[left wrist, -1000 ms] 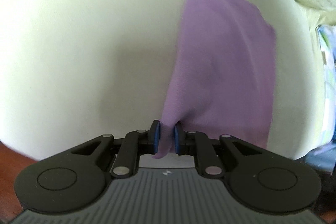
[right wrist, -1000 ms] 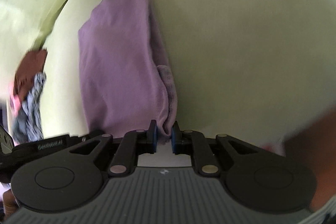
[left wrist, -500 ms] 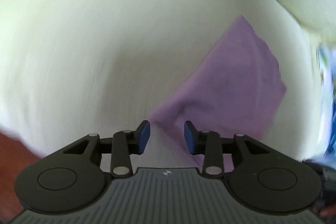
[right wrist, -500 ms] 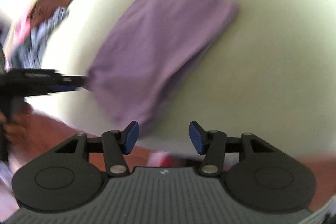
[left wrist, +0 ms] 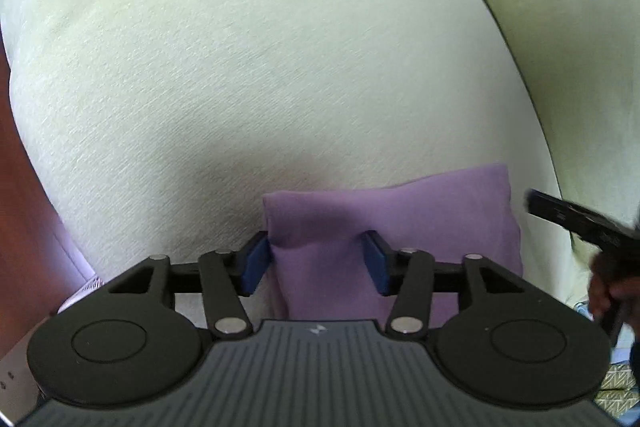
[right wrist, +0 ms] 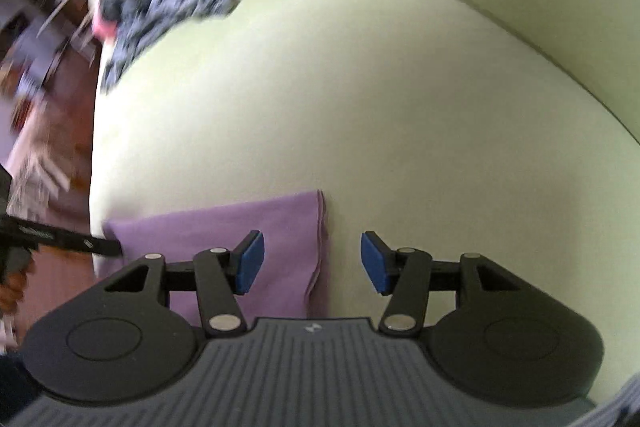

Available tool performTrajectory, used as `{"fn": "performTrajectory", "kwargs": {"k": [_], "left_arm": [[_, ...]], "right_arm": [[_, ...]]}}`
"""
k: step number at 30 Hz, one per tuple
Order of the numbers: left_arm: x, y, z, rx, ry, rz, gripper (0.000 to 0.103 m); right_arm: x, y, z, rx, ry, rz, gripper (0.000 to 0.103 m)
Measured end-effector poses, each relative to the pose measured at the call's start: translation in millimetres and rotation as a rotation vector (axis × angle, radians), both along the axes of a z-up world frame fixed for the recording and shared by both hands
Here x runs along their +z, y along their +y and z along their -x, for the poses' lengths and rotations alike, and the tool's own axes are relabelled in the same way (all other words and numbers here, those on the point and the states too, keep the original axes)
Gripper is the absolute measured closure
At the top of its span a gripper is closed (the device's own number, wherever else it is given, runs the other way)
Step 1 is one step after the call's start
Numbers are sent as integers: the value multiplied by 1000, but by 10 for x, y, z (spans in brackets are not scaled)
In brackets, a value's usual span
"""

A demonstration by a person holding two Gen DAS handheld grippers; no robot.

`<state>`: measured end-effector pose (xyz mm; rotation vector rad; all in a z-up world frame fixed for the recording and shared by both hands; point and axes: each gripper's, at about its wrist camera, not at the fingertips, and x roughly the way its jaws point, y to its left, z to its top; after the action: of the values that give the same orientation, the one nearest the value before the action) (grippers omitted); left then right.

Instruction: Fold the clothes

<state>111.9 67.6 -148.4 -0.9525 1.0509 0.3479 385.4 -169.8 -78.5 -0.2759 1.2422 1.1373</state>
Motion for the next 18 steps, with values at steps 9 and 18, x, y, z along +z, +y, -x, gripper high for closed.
{"fn": "performTrajectory", "kwargs": {"k": [9,18], "left_arm": [[-67,32,71,7,-66,0,46],[-239,342,160,26,-132,90,73]], "right_arm": [[-130,-58,-7,88,93,-83,42],[-281,-5,-169,25,236,-112,98]]}}
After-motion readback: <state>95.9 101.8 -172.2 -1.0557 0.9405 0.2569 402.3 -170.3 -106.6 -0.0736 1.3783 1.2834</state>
